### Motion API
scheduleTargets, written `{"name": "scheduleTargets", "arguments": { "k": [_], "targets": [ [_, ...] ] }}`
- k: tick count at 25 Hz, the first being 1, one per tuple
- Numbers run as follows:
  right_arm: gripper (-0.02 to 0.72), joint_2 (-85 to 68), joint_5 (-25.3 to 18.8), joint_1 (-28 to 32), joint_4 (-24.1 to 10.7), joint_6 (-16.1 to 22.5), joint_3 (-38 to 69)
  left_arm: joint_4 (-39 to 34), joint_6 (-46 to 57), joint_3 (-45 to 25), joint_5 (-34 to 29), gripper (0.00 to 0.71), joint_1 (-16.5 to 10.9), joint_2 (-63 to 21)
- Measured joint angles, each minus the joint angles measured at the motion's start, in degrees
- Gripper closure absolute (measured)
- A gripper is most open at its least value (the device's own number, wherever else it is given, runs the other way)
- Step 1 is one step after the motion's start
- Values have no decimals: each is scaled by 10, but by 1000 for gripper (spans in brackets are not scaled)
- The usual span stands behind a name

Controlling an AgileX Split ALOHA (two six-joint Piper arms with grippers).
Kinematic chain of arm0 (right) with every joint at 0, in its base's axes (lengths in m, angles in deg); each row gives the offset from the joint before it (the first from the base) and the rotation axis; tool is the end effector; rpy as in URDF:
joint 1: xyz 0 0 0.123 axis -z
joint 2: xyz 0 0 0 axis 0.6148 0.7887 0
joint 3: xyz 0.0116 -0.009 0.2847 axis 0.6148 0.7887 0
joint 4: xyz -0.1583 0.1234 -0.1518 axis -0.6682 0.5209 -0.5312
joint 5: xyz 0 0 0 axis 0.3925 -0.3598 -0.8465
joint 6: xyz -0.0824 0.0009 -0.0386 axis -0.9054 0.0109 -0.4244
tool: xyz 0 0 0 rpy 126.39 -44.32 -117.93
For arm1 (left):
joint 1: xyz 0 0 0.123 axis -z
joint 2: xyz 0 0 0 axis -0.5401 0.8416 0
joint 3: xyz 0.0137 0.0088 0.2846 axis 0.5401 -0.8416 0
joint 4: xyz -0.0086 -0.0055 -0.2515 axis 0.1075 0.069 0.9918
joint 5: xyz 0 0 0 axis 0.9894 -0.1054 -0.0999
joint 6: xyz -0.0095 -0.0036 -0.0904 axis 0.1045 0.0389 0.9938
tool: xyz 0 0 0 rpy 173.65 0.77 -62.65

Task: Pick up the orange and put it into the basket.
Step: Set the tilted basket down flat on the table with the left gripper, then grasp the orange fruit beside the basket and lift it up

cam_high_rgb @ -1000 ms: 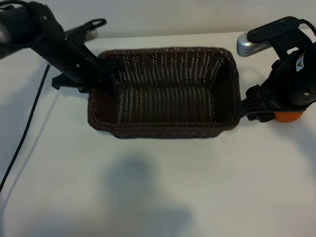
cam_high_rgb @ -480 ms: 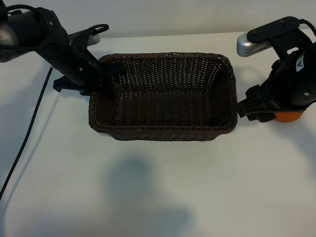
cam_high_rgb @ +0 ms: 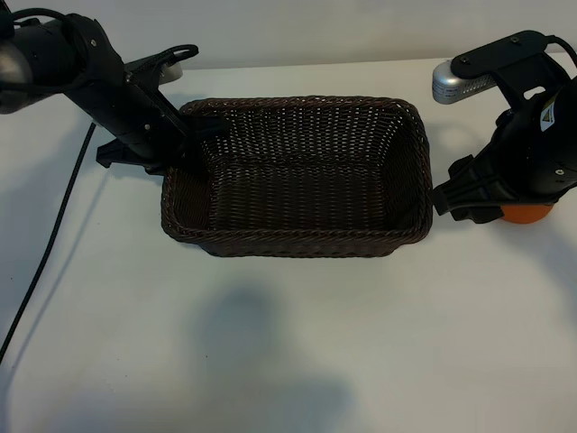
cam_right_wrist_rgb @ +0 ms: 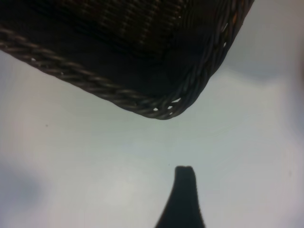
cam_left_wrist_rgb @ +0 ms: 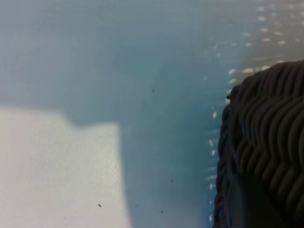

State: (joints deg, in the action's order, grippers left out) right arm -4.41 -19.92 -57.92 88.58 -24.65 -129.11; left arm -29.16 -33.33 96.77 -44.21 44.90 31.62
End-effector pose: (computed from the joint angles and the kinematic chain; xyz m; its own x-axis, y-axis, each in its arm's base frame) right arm 0.2586 0.0954 0.2828 -0.8987 -0.2219 -0.3783 -0.2594 0.9644 0.0506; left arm 0.3992 -0.1102 0.1580 -0.9731 -0.0758 -0.2177 -0.0019 0.9470 -0.3212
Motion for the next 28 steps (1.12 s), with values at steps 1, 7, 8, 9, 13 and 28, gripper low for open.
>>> {"name": "scheduleTargets", "arguments": {
  "k": [1,7,8,9,13,28],
  "targets": [
    [121,0,0,0,0,0,0,0,0,0,0,561,0,0],
    [121,0,-2,0,0,0,0,5,0,1,-14,299,0,0],
    [121,0,-3,0,0,0,0,6,0,1,-19,219,1,-1],
    [121,0,-3,0,0,0,0,4,0,1,-24,156,1,-1],
    [121,0,-3,0,0,0,0,-33,13,1,-49,10,1,-13],
    [121,0,-3,0,1,0,0,-103,58,32,-69,41,1,-125]
  ]
}}
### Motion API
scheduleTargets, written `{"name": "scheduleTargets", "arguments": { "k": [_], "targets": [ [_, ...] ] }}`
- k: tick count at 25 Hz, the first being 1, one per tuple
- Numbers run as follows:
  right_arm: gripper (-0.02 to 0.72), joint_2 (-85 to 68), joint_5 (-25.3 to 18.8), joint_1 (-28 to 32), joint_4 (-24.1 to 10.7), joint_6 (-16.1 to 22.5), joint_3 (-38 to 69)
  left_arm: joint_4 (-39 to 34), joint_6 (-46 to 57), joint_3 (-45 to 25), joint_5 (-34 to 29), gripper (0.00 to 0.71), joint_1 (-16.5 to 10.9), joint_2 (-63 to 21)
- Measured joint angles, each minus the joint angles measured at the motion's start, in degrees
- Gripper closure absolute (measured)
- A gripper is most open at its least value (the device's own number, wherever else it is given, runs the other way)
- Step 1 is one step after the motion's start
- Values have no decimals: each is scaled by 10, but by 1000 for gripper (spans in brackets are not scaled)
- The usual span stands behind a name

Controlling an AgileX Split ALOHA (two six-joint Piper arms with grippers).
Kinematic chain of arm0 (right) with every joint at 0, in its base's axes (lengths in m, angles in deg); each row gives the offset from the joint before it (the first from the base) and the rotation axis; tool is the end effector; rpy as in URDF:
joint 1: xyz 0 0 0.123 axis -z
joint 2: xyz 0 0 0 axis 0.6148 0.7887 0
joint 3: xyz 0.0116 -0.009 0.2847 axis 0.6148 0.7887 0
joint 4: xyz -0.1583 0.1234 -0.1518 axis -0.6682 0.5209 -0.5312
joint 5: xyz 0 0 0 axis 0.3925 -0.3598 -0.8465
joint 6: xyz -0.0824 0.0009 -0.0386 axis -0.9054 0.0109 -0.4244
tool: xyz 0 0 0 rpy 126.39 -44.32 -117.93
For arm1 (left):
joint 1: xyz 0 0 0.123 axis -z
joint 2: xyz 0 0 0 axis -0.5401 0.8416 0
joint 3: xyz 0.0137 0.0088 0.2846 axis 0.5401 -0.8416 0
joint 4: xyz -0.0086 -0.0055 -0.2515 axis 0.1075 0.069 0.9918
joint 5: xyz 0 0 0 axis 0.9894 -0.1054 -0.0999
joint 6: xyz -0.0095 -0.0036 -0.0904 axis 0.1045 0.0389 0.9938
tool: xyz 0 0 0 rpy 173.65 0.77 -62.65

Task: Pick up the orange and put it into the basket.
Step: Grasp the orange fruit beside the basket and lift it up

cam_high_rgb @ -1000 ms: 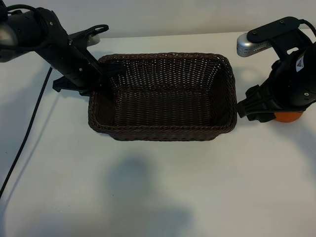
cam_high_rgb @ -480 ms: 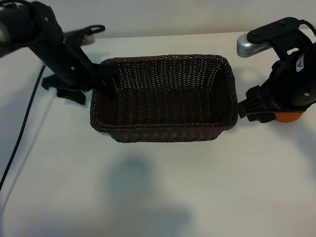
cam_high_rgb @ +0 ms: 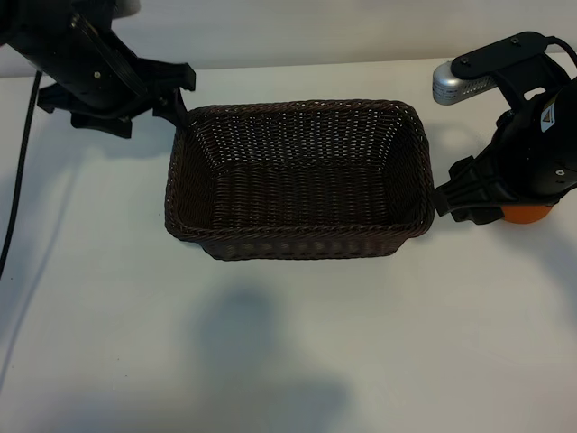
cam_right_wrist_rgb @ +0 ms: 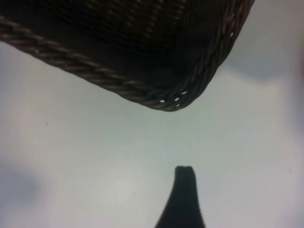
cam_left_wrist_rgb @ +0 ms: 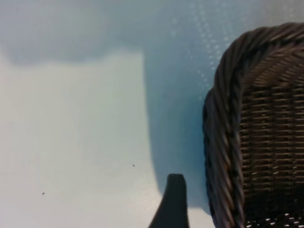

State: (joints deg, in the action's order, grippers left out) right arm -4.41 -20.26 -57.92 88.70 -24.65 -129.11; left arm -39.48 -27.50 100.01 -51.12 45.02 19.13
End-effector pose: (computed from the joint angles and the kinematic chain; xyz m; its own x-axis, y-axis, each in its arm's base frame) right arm 0.2581 0.0954 0.2826 -0.9012 -0.2215 -0.3726 -0.2587 0.9646 0.0521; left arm 0.3808 -0.0979 0.2550 -0.9270 -0.0367 -0.3733 0.0576 0.9695 -0.2383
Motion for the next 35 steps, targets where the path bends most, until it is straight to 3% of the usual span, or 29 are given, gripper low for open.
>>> {"name": "scheduleTargets", "arguments": {
  "k": [7,15,22,29,35],
  "targets": [
    [121,0,0,0,0,0,0,-21,-9,0,-23,50,-1,-40],
    [121,0,0,0,0,0,0,-34,-35,0,-56,68,-39,-71],
    [121,0,-5,0,0,0,0,-44,-70,0,-110,78,-119,-75],
    [121,0,-7,0,0,1,0,-46,-84,0,-116,97,-196,-116],
    [121,0,-8,0,0,1,0,-47,-90,0,-123,107,-218,-161]
  ]
}}
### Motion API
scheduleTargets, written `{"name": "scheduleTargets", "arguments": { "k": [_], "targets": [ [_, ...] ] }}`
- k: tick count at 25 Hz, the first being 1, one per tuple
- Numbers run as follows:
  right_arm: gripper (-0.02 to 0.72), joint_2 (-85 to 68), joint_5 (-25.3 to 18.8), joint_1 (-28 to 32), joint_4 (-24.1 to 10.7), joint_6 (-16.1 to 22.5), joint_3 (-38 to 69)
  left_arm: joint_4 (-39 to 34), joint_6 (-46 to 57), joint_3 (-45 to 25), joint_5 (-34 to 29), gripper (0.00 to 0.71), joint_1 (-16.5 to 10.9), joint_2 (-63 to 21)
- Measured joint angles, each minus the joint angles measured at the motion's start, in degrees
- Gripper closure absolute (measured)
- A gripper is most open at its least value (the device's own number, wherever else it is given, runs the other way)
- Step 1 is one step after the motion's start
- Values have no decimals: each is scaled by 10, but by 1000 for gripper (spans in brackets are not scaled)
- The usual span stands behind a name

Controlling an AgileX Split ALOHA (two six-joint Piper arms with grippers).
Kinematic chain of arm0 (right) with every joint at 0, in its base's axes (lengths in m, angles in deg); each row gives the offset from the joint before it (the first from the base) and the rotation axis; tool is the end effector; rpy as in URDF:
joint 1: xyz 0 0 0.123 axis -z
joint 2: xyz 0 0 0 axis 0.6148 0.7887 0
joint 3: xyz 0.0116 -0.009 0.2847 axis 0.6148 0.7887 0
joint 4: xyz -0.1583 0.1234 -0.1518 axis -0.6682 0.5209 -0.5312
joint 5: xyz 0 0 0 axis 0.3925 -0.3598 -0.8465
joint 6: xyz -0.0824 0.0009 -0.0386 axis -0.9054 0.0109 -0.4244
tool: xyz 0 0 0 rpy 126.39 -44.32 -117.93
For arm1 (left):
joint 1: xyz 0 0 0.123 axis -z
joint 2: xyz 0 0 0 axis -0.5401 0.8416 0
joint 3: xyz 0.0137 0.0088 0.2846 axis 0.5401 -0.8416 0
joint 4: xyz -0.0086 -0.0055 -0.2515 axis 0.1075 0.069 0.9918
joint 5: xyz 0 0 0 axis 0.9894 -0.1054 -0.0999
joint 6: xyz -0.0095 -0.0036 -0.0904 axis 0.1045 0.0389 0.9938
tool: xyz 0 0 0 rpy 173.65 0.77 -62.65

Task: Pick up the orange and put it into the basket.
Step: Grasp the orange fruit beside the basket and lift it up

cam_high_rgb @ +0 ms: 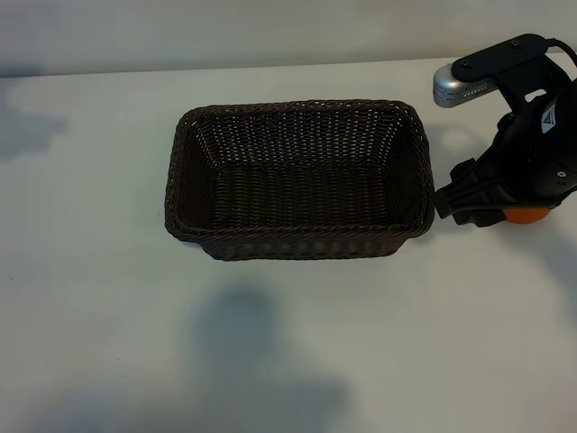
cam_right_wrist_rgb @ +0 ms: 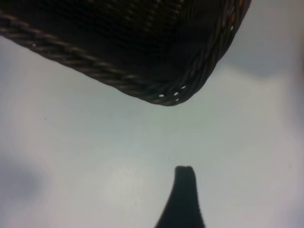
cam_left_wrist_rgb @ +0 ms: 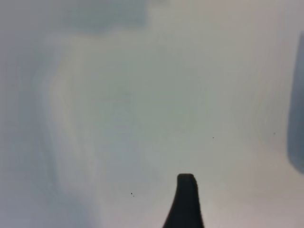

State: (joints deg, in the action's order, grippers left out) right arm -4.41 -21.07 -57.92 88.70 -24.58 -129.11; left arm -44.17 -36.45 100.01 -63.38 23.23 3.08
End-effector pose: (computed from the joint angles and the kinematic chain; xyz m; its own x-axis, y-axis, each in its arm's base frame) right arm 0.2570 0.0950 0.2822 -0.9063 -0.2223 -0.3595 -0.2571 0.9650 0.0514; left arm 0.3223 0.0434 0.3468 -0.8691 -0.1511 -0.4710 -0.1168 0.9880 -0.1014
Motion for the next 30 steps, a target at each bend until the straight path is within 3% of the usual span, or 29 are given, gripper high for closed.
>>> {"name": "scheduleTargets", "arguments": {
  "k": [4,12,19,24,30],
  "targets": [
    [121,0,0,0,-1,0,0,9,-9,0,-11,114,0,-56],
    [121,0,0,0,-3,0,0,9,-24,-27,-5,114,0,-246],
    [121,0,0,0,-3,0,0,9,-26,-177,80,114,0,-458],
    [121,0,0,0,-3,0,0,-8,-42,-279,103,114,0,-591],
    [121,0,0,0,-3,0,0,-59,-29,-390,130,116,0,-659]
  ]
}}
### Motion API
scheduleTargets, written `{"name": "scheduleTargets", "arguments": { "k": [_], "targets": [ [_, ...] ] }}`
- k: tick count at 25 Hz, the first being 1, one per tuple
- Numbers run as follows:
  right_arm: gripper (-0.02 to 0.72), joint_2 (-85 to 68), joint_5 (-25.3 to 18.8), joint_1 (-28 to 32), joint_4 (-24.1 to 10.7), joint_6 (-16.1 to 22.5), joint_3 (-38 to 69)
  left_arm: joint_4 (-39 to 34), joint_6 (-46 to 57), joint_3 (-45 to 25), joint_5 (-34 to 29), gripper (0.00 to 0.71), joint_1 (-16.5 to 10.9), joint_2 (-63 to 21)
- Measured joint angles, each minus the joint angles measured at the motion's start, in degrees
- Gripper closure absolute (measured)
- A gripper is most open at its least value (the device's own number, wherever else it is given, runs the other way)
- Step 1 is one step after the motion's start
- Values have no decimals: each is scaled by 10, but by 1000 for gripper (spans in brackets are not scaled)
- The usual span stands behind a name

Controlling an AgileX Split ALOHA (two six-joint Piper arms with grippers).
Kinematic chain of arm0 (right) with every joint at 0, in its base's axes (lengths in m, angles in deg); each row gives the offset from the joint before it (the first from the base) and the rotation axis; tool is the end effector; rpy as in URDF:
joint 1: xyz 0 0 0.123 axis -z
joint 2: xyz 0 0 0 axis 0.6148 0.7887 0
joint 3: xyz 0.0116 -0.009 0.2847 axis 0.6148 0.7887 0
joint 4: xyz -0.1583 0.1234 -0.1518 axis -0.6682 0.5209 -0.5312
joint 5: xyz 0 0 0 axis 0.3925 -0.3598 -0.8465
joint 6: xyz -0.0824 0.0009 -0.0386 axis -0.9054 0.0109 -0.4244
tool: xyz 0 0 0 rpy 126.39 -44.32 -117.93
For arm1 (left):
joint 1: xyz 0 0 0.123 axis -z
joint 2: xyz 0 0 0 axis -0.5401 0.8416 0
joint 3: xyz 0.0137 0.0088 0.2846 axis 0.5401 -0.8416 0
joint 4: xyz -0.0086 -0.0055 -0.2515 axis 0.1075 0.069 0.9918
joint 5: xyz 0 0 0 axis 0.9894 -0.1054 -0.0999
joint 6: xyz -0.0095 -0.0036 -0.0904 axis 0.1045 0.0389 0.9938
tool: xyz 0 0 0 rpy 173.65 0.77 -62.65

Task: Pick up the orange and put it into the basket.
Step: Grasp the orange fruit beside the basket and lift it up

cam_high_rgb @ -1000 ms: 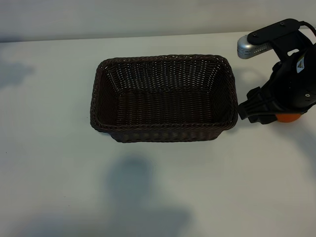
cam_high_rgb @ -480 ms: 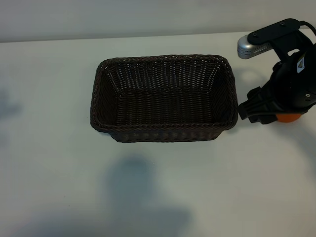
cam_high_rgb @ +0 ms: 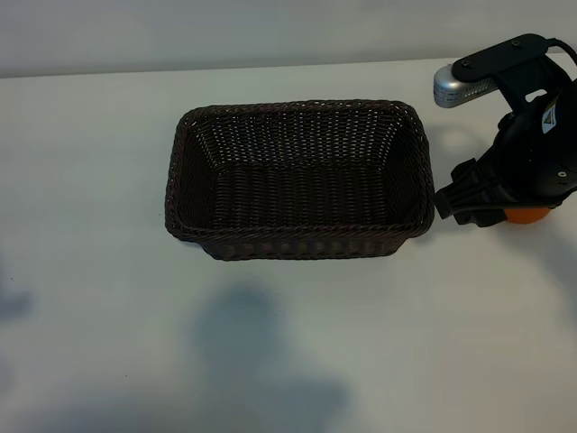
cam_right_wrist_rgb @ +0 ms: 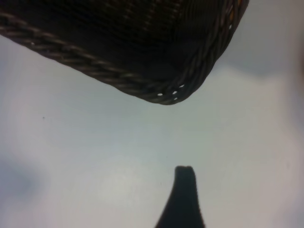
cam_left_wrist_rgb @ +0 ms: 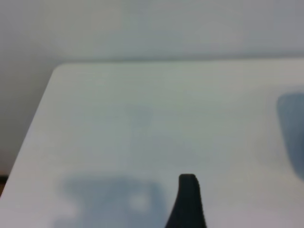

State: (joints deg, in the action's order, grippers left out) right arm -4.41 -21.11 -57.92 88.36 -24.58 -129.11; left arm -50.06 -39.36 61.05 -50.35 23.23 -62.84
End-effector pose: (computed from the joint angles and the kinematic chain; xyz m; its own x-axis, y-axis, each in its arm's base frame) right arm 0.2570 0.0946 0.2821 -0.9055 -0.2257 -0.3594 -0.2586 0.9649 0.0456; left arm 0.0525 0.0071 0.3650 -0.3821 0.0265 -0.9237 -0.1140 0.9906 0.0756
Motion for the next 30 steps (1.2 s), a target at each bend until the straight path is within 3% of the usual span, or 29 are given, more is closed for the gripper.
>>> {"name": "scheduleTargets", "arguments": {
  "k": [13,21,30],
  "targets": [
    [125,0,2,0,-3,0,0,2,32,-160,61,117,0,-74],
    [127,0,15,0,-3,0,0,-3,33,-167,63,118,11,-145],
    [127,0,22,0,-8,0,0,-21,32,-168,5,118,12,-230]
  ]
}}
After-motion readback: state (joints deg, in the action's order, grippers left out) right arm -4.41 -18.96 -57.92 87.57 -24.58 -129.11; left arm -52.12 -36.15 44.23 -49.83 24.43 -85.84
